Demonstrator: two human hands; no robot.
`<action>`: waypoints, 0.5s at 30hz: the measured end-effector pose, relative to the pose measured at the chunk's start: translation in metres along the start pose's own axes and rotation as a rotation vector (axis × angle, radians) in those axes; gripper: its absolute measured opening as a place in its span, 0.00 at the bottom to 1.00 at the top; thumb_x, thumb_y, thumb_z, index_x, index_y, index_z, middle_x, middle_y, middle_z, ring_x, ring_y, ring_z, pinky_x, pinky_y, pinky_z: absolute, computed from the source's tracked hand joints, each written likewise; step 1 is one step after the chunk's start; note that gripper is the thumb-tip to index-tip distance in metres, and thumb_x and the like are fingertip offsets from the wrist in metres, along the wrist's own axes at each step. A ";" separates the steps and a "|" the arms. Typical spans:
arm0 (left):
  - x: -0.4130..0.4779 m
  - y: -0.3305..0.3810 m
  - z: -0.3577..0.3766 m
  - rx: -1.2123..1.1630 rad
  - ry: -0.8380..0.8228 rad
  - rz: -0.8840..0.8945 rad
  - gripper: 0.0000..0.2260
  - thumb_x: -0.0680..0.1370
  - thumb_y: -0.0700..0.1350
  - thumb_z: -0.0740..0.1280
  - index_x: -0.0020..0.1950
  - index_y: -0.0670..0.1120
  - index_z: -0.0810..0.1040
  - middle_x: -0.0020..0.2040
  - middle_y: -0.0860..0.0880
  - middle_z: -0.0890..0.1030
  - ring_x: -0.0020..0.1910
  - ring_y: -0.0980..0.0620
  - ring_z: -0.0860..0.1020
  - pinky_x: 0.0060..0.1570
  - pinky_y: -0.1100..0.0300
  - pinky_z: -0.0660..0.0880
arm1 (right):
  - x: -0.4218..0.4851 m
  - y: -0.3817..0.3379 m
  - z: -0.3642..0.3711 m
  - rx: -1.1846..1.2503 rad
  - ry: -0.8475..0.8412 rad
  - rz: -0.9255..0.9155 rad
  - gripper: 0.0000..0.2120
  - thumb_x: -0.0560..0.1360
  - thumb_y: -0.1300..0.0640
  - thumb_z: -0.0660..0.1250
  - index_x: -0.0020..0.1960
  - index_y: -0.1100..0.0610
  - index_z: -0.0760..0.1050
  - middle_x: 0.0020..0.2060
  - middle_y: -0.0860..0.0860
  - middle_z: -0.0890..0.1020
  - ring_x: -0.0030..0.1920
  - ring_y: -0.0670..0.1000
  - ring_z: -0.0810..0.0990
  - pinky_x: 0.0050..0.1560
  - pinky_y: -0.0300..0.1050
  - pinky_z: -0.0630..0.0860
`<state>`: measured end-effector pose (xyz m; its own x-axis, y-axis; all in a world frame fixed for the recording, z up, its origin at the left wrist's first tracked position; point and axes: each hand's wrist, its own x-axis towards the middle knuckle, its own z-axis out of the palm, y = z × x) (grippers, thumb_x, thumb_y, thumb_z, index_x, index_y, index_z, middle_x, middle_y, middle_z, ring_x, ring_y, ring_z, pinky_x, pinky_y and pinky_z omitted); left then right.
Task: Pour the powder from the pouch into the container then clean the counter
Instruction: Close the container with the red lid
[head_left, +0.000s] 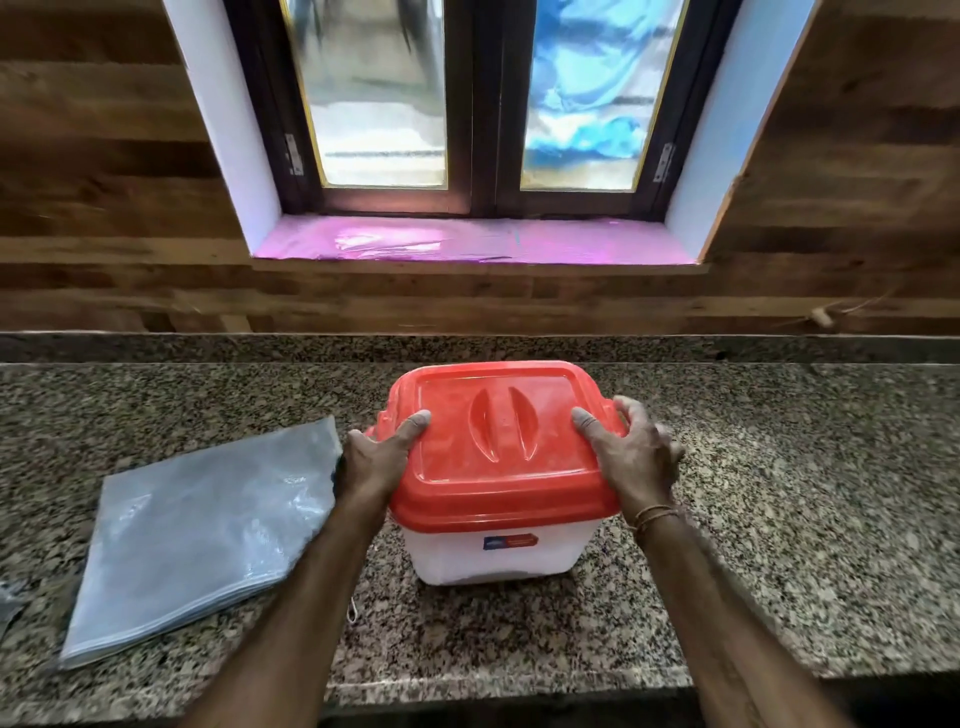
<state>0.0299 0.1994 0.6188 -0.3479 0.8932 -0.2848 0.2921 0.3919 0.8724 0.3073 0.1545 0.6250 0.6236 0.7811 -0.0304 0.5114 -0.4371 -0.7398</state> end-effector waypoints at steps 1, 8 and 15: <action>-0.011 0.006 -0.004 0.112 0.094 0.088 0.48 0.60 0.78 0.72 0.68 0.45 0.77 0.58 0.42 0.84 0.55 0.39 0.83 0.53 0.46 0.81 | -0.003 -0.001 0.001 -0.077 0.111 -0.041 0.43 0.66 0.26 0.70 0.73 0.49 0.68 0.62 0.57 0.77 0.63 0.60 0.72 0.60 0.53 0.71; -0.026 0.002 -0.009 0.052 0.048 0.168 0.45 0.68 0.73 0.69 0.75 0.43 0.69 0.64 0.40 0.81 0.58 0.40 0.82 0.55 0.41 0.82 | -0.004 -0.007 -0.003 -0.002 -0.064 0.058 0.38 0.72 0.29 0.65 0.66 0.59 0.66 0.53 0.58 0.80 0.49 0.60 0.82 0.51 0.59 0.82; -0.041 0.011 0.006 0.457 0.056 0.349 0.31 0.85 0.52 0.57 0.84 0.40 0.52 0.82 0.36 0.60 0.76 0.38 0.69 0.70 0.48 0.70 | -0.015 -0.022 0.000 -0.494 -0.041 -0.179 0.30 0.85 0.42 0.47 0.81 0.58 0.56 0.60 0.61 0.78 0.53 0.60 0.79 0.47 0.48 0.68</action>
<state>0.0526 0.1679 0.6377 -0.2052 0.9785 0.0211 0.7485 0.1430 0.6475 0.2862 0.1523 0.6421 0.4820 0.8755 0.0340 0.8319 -0.4451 -0.3314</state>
